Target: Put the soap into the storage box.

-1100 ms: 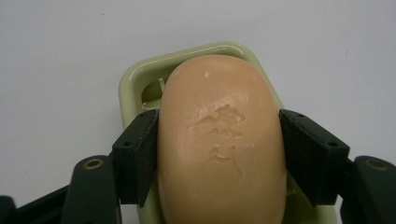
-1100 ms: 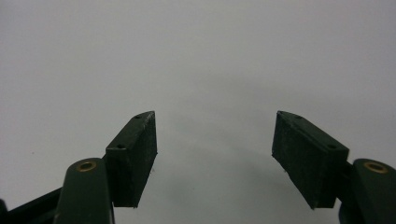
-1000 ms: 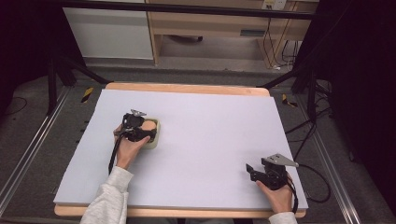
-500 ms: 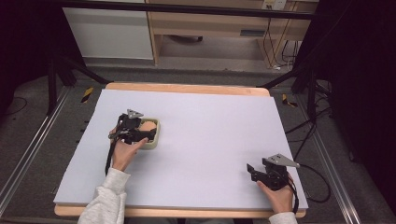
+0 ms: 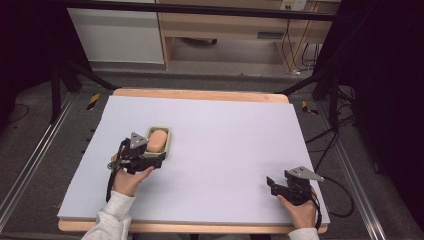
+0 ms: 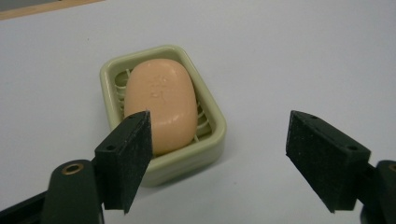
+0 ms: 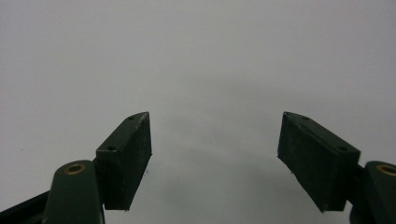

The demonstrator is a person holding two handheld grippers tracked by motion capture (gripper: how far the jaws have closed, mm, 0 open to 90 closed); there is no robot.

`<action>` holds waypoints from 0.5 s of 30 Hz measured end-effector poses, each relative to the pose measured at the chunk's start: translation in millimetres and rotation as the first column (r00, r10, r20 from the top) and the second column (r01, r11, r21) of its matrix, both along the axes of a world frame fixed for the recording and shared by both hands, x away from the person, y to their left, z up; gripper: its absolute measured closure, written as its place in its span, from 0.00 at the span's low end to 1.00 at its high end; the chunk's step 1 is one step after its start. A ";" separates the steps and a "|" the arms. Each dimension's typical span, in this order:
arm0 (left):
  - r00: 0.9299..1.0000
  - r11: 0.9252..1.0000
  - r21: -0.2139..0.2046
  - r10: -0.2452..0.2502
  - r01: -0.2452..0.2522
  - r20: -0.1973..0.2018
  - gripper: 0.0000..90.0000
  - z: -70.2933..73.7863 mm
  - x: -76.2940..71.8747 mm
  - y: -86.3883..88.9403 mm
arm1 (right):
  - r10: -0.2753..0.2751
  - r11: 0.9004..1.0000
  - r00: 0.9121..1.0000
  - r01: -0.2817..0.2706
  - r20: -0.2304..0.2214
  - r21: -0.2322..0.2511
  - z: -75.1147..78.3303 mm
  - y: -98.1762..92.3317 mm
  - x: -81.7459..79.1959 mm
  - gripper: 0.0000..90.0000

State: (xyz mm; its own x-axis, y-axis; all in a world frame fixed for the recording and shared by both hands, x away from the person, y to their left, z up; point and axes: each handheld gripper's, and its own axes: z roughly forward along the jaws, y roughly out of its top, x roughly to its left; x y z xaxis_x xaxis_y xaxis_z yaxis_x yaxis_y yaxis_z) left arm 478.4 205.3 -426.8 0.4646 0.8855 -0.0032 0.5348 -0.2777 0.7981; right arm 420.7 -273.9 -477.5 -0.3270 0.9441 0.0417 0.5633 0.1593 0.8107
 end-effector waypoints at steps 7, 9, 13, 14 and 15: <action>0.999 0.999 -0.041 0.013 -0.012 0.033 0.24 -7.8 -22.1 21.8 | -0.019 1.000 1.000 0.019 -0.006 -0.002 -2.0 -2.8 -0.2 0.23; 0.999 0.999 -0.040 0.022 -0.021 0.030 0.24 -12.5 -28.6 29.9 | -0.025 1.000 1.000 0.025 -0.003 -0.010 -3.2 -4.8 -0.1 0.21; 0.999 0.999 -0.025 0.035 -0.035 0.018 0.25 -21.6 -37.2 39.7 | -0.036 0.999 0.999 0.036 -0.010 -0.016 -3.6 -6.9 -0.6 0.19; 0.999 0.999 -0.025 0.042 -0.042 0.017 0.25 -23.1 -38.5 40.9 | -0.038 0.999 0.999 0.038 -0.011 -0.016 -3.5 -7.4 -0.9 0.19; 0.999 0.999 -0.016 0.047 -0.047 0.015 0.25 -25.2 -40.2 44.0 | -0.040 0.999 0.999 0.040 -0.009 -0.019 -3.6 -8.0 -1.1 0.18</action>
